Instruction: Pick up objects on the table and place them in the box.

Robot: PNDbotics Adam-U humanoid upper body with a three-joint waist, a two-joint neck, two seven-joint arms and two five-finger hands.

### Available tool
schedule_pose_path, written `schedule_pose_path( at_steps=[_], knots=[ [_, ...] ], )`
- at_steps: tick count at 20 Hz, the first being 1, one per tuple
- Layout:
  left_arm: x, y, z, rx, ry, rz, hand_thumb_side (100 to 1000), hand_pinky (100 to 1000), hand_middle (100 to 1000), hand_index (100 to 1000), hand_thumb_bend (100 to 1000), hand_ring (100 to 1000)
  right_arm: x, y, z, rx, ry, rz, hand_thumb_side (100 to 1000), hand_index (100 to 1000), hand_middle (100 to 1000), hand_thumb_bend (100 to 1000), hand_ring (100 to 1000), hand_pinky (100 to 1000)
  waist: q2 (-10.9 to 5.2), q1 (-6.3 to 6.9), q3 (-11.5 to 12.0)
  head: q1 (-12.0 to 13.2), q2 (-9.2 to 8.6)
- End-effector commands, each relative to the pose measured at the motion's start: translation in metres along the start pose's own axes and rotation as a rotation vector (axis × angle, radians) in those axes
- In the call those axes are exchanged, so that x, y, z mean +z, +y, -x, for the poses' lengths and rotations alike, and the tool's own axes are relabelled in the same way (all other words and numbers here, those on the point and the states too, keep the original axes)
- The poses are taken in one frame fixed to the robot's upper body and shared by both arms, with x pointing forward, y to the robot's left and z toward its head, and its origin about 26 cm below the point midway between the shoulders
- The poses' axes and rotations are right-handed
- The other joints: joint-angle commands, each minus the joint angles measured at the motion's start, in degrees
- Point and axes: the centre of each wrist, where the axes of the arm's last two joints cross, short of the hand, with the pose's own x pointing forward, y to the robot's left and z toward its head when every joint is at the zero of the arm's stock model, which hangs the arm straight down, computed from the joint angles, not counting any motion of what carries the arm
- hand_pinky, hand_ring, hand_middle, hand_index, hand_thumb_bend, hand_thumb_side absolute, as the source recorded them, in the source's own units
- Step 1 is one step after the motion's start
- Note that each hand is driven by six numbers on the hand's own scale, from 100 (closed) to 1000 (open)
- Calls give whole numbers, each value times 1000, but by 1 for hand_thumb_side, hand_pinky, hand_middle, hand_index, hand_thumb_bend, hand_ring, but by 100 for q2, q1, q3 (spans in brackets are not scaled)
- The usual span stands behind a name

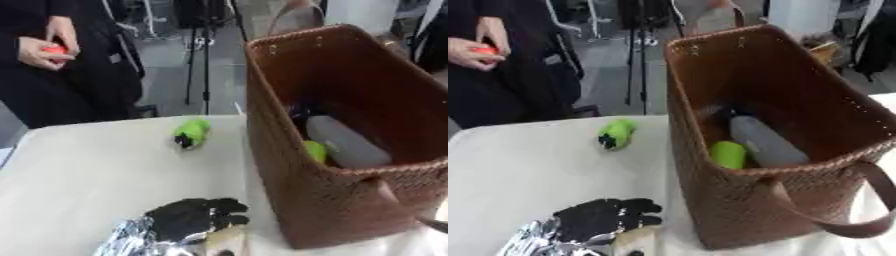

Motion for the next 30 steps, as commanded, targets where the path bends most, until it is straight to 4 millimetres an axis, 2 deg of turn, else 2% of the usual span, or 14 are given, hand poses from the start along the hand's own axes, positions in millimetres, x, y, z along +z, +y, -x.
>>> schedule_pose_path(
  at_steps=[1,4,11,17,20,23,24,30],
  knots=[
    [1,-21,7,-161,-186,385,507,718,937,1000,100,875,-6,0,-2,-19,-32,19,1000,771,707,100,749,814,-33,-49,9,11,-57],
    [1,-17,7,-163,-190,369,454,686,911,1000,100,843,-6,-1,-2,-19,-31,18,1000,770,707,100,749,814,-49,-49,8,22,-59],
    [1,-12,5,-147,-195,341,412,656,866,1000,100,815,-6,-1,-2,-17,-30,15,1000,770,708,100,750,815,-57,-38,-4,25,-78],
    [1,-11,4,-129,-190,330,373,633,913,1000,100,814,-6,-1,-2,-17,-32,14,1000,769,708,100,751,816,-52,-30,-22,22,-95],
    [1,-9,4,-125,-192,319,353,615,865,999,100,797,-6,0,-2,-18,-32,13,1000,769,707,100,751,816,-48,-33,-21,20,-103],
    [2,-6,2,-123,-198,302,300,594,824,950,100,779,-6,0,-2,-19,-34,13,1000,769,707,100,751,816,-43,-37,-22,16,-115],
    [2,-4,2,-122,-197,297,287,579,795,868,100,765,-6,0,-2,-19,-34,13,1000,769,706,100,750,816,-41,-37,-21,15,-117],
    [4,-2,3,-123,-180,293,288,531,726,679,100,705,-6,0,-2,-24,-39,14,1000,771,701,100,748,817,-35,-42,-20,7,-138]
  ],
)
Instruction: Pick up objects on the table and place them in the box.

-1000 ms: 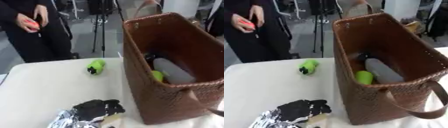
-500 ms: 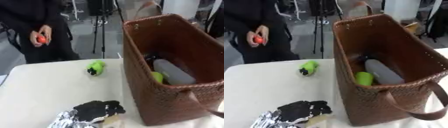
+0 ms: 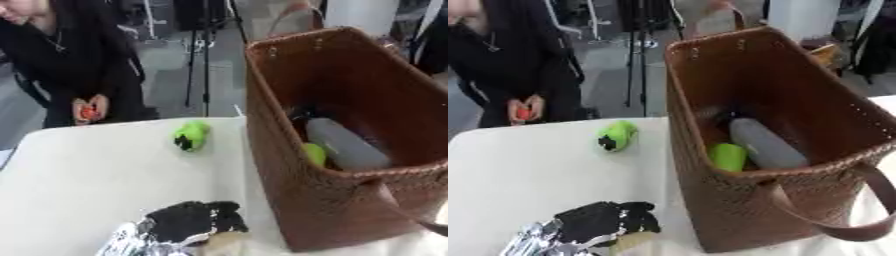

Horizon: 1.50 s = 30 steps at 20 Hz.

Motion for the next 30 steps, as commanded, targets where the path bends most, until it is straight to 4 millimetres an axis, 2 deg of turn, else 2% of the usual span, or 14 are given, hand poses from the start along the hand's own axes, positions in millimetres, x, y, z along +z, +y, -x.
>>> schedule_pose_path(
  at_steps=[1,7,21,30],
  knots=[
    [5,-7,5,-174,-158,305,288,528,723,671,100,701,-6,0,-3,-24,-43,12,1000,771,701,100,748,817,-41,-43,-4,-2,-71],
    [6,-5,4,-171,-151,297,285,522,702,620,100,677,-6,1,-3,-35,-47,12,1000,773,699,100,748,821,-30,-47,-5,-13,-95],
    [9,3,4,-186,-140,278,268,438,563,469,100,554,-5,0,-3,-44,-53,14,1000,771,696,100,749,824,-32,-60,7,-15,-85],
    [22,35,-5,-262,-137,181,254,343,526,444,100,498,-6,-1,-2,-46,-52,14,1000,773,695,100,749,827,-77,-28,11,-19,-93]
  ],
)
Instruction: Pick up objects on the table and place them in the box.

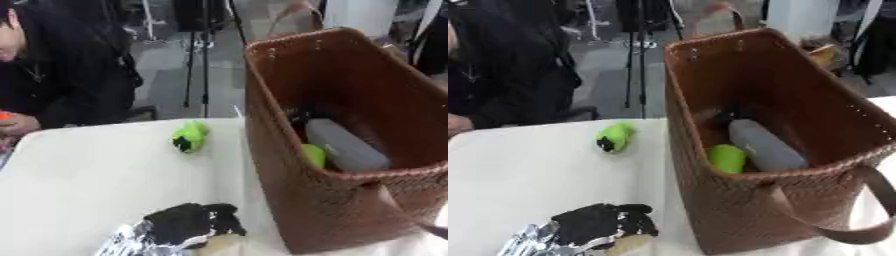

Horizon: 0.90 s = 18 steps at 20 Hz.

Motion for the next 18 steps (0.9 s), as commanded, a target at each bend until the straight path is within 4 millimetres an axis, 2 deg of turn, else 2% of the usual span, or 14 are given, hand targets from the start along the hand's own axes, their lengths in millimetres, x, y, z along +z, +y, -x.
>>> schedule_pose_path(
  at_steps=[1,7,18],
  knots=[
    [10,23,-2,-237,-173,193,252,335,525,442,100,495,-6,-2,-2,-30,-43,24,1000,773,695,100,749,827,-108,-21,-3,-2,-62],
    [20,49,-12,-309,-216,95,248,311,490,435,100,481,-7,-2,-2,-32,-42,22,1000,774,695,100,750,827,-119,4,-6,-2,-70],
    [21,65,-19,-404,-266,73,250,303,486,428,100,470,-7,-2,-2,-37,-40,21,1000,781,698,100,752,828,-116,21,-23,1,-102]
  ],
)
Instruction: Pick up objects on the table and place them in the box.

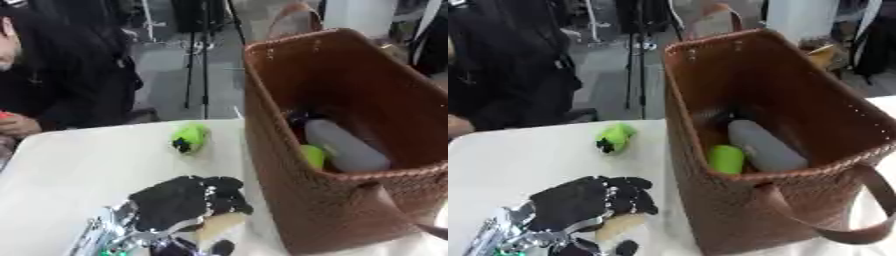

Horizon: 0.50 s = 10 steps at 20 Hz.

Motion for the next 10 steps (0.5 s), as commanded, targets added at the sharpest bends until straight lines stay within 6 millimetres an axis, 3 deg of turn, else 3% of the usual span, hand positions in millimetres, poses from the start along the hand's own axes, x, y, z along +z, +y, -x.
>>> schedule_pose_path(
  at_steps=[1,10],
  knots=[
    [1,15,-1,-259,-219,267,250,303,486,428,100,470,-6,-1,-2,-30,-43,20,1000,780,698,100,752,828,-115,-19,10,2,-62],
    [1,44,2,-375,-226,265,259,313,501,431,100,469,-7,-5,-1,-33,-45,18,1000,779,698,100,753,829,-174,-4,48,-4,-38]
  ],
)
